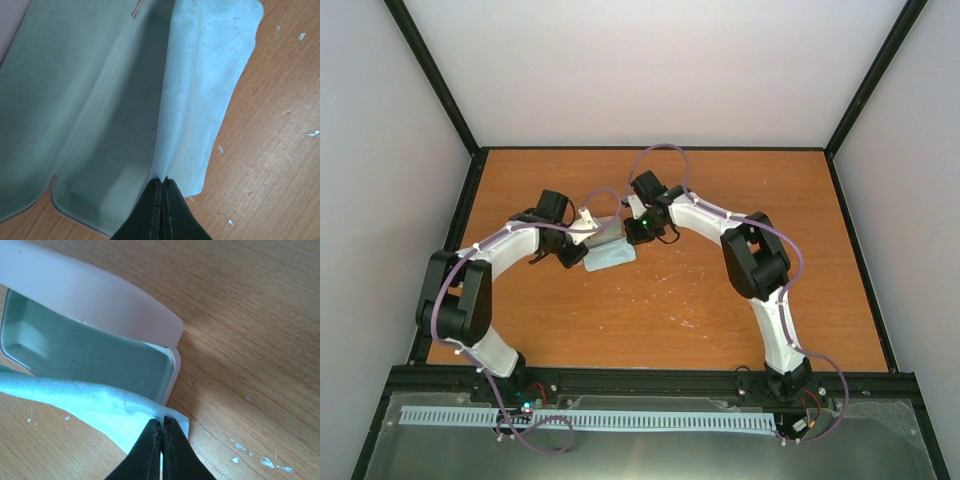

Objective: Organize the sunglasses
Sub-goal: Place the glasses cleaning cloth in the sunglasses case.

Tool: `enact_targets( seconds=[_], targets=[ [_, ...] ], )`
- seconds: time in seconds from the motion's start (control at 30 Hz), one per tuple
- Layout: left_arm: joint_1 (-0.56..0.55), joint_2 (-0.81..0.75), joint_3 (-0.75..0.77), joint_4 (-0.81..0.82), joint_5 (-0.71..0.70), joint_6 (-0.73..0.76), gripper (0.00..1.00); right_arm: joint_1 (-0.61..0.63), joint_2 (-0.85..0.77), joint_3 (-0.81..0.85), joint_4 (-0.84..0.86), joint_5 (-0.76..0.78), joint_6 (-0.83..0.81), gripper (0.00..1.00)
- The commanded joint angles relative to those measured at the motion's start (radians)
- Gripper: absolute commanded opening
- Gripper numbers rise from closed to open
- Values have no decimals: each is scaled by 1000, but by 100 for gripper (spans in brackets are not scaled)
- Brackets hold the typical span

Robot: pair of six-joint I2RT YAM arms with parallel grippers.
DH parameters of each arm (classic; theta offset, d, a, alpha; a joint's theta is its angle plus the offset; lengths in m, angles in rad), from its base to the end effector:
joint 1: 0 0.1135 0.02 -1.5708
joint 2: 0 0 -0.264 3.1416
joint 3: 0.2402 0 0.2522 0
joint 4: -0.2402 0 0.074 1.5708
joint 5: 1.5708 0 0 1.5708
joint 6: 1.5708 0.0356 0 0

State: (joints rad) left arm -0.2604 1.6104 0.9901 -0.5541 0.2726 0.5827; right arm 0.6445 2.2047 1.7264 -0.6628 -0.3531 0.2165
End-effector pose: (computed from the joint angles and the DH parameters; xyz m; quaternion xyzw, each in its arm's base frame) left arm 0.2937 -0.0882 0.1838 0.4219 0.8753 -0.1002 0.2139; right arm 0.3653 0.2899 0.1691 -0.2408 0.9319 0.2435 0.1191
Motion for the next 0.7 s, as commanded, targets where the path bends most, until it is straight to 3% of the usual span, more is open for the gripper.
enact_targets(
  seconds=[0.0, 0.67],
  targets=[
    [37, -33, 12, -1, -1, 37, 1, 9, 16, 40, -14, -4, -11, 3],
    [91, -2, 23, 33, -15, 76, 1, 21, 108, 170, -67, -18, -22, 3]
  ],
)
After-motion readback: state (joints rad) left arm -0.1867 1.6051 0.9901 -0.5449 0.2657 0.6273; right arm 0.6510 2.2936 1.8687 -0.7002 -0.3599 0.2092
